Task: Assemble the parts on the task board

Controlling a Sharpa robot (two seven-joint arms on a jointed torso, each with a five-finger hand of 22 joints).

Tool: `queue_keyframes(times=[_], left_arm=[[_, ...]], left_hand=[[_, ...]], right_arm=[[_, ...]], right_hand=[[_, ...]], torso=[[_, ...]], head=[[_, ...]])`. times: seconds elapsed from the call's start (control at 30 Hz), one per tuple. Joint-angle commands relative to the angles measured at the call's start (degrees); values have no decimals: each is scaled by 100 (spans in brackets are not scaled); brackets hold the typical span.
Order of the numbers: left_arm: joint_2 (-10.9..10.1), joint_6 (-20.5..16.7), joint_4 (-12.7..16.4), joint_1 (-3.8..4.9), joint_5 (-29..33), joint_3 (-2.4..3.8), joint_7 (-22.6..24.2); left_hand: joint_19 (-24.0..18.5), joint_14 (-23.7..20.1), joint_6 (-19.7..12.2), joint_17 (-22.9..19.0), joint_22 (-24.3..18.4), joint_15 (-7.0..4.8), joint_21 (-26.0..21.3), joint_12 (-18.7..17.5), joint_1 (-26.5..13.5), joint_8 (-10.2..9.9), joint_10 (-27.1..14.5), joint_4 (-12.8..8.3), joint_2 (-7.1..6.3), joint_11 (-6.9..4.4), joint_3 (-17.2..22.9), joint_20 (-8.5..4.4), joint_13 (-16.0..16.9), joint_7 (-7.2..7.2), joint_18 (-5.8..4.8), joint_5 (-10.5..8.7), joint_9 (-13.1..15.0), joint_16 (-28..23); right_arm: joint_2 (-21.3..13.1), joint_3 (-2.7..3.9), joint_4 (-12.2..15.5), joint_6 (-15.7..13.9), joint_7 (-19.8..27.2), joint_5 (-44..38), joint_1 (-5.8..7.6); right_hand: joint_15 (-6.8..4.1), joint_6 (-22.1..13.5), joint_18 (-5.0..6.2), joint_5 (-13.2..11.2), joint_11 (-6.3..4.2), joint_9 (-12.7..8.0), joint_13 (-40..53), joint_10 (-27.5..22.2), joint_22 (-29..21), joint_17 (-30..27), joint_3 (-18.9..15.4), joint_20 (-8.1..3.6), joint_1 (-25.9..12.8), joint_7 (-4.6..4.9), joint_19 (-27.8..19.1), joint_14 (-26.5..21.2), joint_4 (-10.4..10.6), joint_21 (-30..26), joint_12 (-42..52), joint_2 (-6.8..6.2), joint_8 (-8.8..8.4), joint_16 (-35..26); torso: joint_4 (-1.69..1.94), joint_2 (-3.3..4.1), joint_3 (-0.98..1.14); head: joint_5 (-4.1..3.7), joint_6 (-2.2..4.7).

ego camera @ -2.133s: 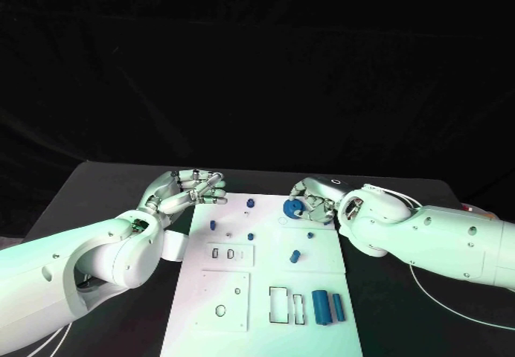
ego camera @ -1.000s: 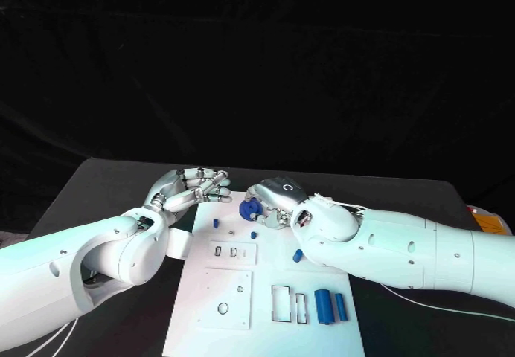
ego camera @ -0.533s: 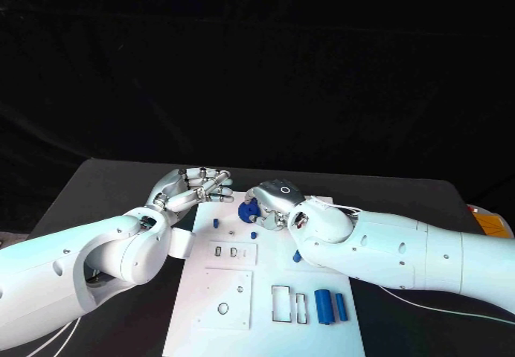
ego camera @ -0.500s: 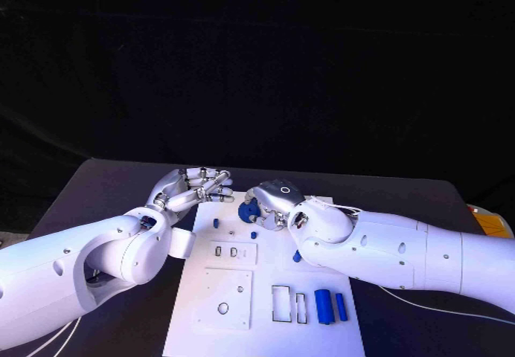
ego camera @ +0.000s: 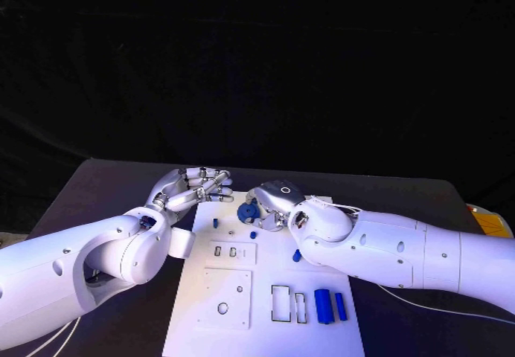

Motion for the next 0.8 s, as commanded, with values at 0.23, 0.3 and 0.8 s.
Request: queue_keyframes(times=[0.23, 0.3, 0.8], left_arm=[[-8, 53, 20, 6, -26, 5, 44], [-10, 49, 21, 6, -26, 5, 43], [-20, 51, 27, 6, -26, 5, 39]], left_hand=[[14, -17, -32, 7, -10, 14, 8, -40, -19, -19, -34, -17, 11, -4, 24, 19, -1, 107, 68, -20, 5, -12], [14, -17, -32, 7, -10, 14, 8, -40, -19, -19, -34, -17, 11, -4, 24, 19, -1, 107, 68, -20, 5, -12], [14, -17, -32, 7, -10, 14, 8, -40, -19, -19, -34, -17, 11, -4, 24, 19, -1, 107, 68, -20, 5, -12]], right_arm=[[-35, -4, 11, 297, 173, 293, -6], [-40, -4, 11, 309, 187, 308, -6], [-62, -6, -26, 536, -32, 298, -6]], right_hand=[[45, 49, -86, 418, 9, 68, 527, 19, 1394, 1078, -509, 44, -969, -13, 487, 514, 29, -26, -6, 382, -88, 24], [44, 60, -87, 432, 8, 72, 536, 26, 1395, 1078, -518, 43, -991, -16, 488, 514, 28, -25, 1, 402, -88, 24], [39, 65, -91, 535, 3, 82, 529, 20, 1407, 1083, -507, 40, -992, -19, 498, 515, 14, -14, -5, 471, -105, 26]], torso=[[-1, 2, -1], [-1, 3, 0], [2, 2, -2]], head=[[0, -5], [2, -7], [-16, 0]])
